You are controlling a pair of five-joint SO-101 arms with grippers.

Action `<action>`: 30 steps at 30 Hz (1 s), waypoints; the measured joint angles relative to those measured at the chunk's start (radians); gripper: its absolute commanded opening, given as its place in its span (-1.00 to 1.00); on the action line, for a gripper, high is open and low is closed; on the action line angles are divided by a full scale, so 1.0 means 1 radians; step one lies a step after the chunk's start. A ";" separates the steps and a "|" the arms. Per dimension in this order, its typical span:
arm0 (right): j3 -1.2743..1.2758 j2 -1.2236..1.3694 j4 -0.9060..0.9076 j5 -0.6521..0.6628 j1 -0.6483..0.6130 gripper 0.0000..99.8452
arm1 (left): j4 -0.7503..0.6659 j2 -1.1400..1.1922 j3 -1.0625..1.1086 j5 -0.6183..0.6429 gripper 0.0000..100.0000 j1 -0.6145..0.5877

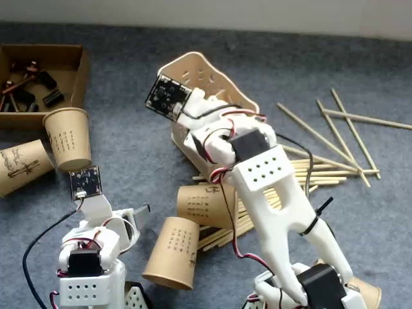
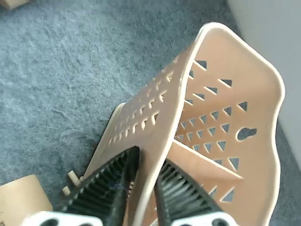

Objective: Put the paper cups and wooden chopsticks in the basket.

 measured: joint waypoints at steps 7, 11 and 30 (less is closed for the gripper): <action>0.158 0.000 -0.361 0.048 -0.005 -0.99 | 0.000 0.000 0.000 0.000 -0.40 0.000; 0.276 -0.008 -0.552 0.155 -0.035 -0.99 | 0.000 0.000 0.000 0.000 -0.40 0.000; 0.506 -0.272 -0.637 0.149 -0.083 -0.64 | 0.000 0.000 0.000 0.000 -0.40 0.000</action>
